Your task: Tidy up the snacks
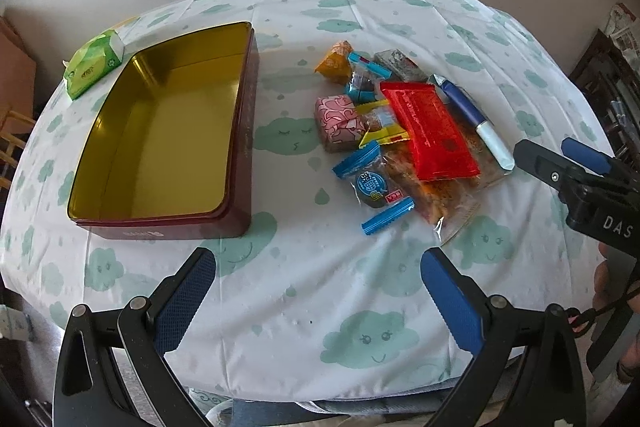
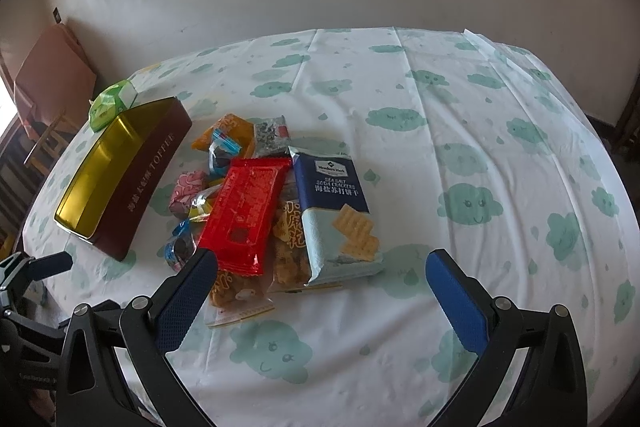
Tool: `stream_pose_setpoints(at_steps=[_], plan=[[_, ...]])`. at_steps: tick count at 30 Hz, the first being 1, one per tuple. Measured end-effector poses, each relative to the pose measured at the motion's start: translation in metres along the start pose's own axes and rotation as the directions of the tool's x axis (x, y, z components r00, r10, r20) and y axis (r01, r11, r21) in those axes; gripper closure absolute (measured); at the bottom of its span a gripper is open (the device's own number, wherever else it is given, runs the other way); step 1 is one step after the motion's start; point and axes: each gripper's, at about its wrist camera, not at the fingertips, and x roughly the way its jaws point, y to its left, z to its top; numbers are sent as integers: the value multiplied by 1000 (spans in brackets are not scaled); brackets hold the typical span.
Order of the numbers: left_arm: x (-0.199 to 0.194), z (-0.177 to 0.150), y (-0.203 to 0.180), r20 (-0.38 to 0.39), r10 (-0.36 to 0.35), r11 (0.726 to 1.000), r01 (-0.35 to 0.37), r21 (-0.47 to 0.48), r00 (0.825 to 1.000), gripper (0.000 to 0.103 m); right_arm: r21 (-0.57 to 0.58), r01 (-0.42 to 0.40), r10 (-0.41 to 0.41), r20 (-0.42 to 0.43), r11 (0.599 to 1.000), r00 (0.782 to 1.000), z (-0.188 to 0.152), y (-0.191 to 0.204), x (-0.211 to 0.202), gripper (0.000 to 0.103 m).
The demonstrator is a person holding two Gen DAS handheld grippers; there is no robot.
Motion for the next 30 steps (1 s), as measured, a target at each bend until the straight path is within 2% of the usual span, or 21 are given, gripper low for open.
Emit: stream_pose_setpoints(at_steps=[7,13,30], plan=[[2,2,0,-2,12,1000,-12,7,1000,3,-12,-1,1,0,1000,1000,-2,4,1,0],[6,6,0,-10,30,1000,-30,7,1000,10,-9,6,-6,-3,1000,1000,-2,4,3,0],[8,10,-2,-17,32,999,-32,9,999,11,-4,-4,4,-14,1000,1000,-2,1,11,0]])
